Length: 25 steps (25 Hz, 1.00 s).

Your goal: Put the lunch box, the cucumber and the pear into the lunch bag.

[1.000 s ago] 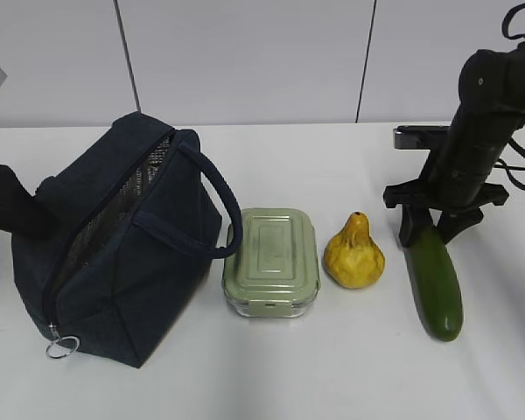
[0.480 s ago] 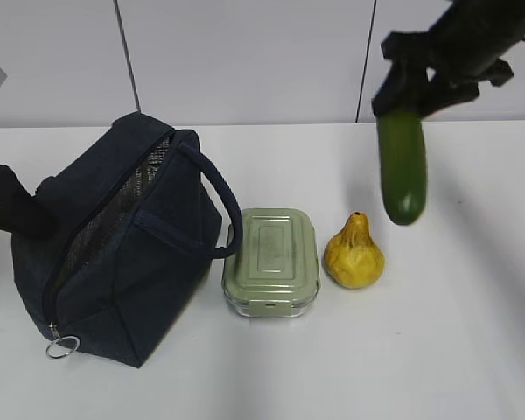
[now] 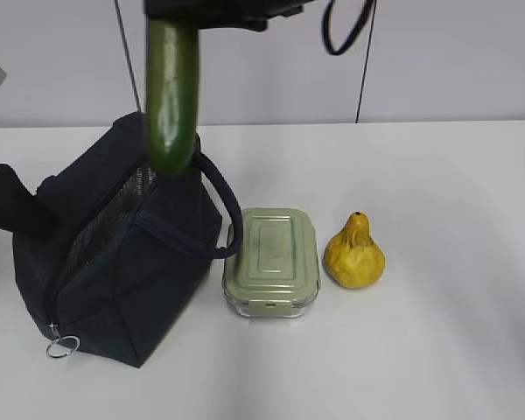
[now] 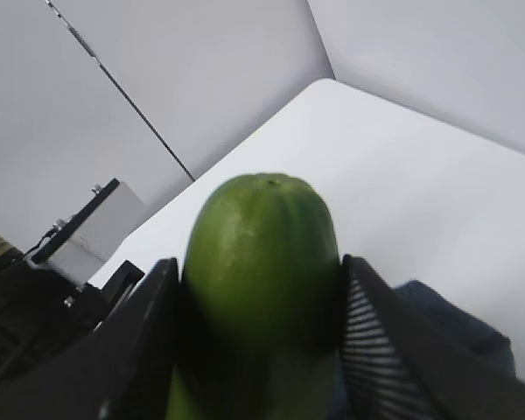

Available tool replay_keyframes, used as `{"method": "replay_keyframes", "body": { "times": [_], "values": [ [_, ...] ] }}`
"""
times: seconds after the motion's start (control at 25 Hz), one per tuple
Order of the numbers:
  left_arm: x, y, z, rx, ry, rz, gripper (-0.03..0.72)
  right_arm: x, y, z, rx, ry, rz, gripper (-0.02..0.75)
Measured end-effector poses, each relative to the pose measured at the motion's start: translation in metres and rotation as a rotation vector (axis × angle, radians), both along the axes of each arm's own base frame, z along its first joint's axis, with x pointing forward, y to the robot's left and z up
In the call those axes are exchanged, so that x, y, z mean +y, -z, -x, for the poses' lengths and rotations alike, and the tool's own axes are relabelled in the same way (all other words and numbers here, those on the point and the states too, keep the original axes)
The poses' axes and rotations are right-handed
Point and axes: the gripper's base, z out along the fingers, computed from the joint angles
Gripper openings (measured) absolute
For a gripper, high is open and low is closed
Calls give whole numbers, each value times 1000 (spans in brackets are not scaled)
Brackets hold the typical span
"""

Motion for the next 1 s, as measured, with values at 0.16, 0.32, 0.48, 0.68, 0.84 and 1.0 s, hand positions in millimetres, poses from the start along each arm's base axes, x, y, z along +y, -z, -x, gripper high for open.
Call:
{"method": "replay_keyframes", "body": {
  "times": [0.16,0.32,0.48,0.68,0.84,1.0],
  "values": [
    [0,0,0,0,-2,4,1,33,14,1,-135,-24,3,374],
    [0,0,0,0,-3,7,1,45,36,-10,-180,-39,-13,374],
    [0,0,0,0,-4,7,1,50,63,-21,-186,-46,35,374],
    [-1,0,0,0,-4,8,1,53,81,-25,-177,-65,76,430],
    [-1,0,0,0,-4,8,1,52,81,-23,-196,-88,104,616],
    [-1,0,0,0,-4,8,1,47,66,-16,-255,-114,164,638]
  ]
}}
